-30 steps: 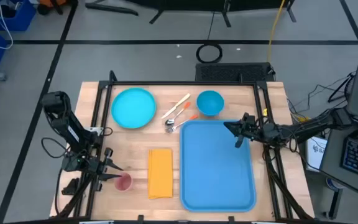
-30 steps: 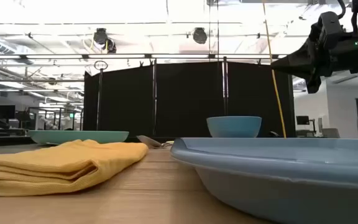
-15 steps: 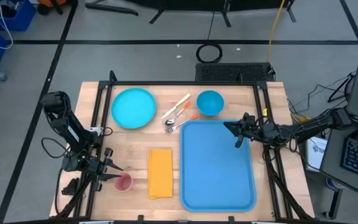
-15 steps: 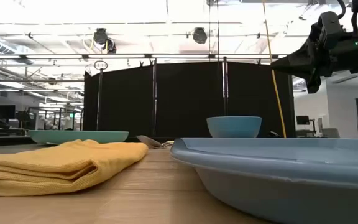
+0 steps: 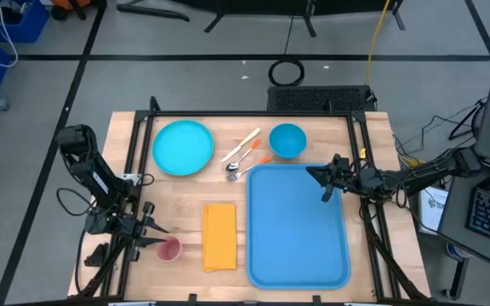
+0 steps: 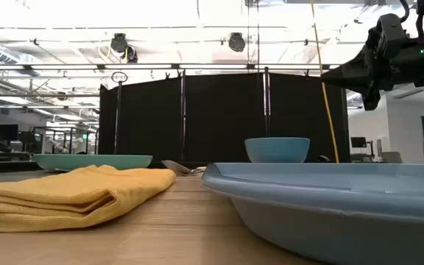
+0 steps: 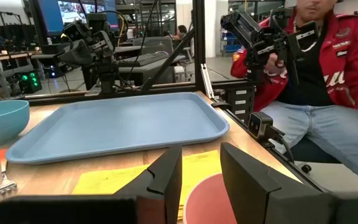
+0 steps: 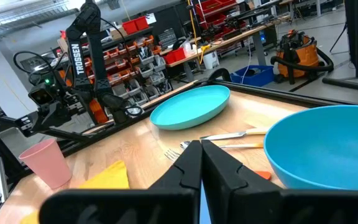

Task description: Set up tray

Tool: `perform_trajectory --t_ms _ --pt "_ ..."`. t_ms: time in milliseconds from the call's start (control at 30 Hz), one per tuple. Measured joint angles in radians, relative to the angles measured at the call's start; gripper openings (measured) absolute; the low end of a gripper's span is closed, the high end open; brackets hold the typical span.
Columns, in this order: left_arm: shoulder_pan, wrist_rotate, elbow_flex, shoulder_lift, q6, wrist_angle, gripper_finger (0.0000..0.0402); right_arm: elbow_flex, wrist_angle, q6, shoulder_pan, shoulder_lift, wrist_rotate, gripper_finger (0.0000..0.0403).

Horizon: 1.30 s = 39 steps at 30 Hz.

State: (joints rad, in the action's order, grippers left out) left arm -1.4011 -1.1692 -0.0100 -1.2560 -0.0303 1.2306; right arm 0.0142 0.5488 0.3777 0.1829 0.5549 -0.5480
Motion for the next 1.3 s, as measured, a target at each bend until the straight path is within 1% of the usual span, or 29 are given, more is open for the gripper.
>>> perform_trajectory --t_ms 1100,1200,1300 --pt "0.000 0.000 0.000 0.000 0.000 0.000 0.0113 0.000 0.004 0.004 0.000 0.000 0.000 0.0000" --pt "0.000 -0.001 0.000 0.000 -0.024 0.003 0.0113 0.000 0.006 0.004 0.000 0.000 0.000 0.0000" --pt "0.001 -0.007 0.000 0.000 0.020 -0.002 0.0113 0.000 0.008 0.004 0.000 0.000 0.001 0.0000"
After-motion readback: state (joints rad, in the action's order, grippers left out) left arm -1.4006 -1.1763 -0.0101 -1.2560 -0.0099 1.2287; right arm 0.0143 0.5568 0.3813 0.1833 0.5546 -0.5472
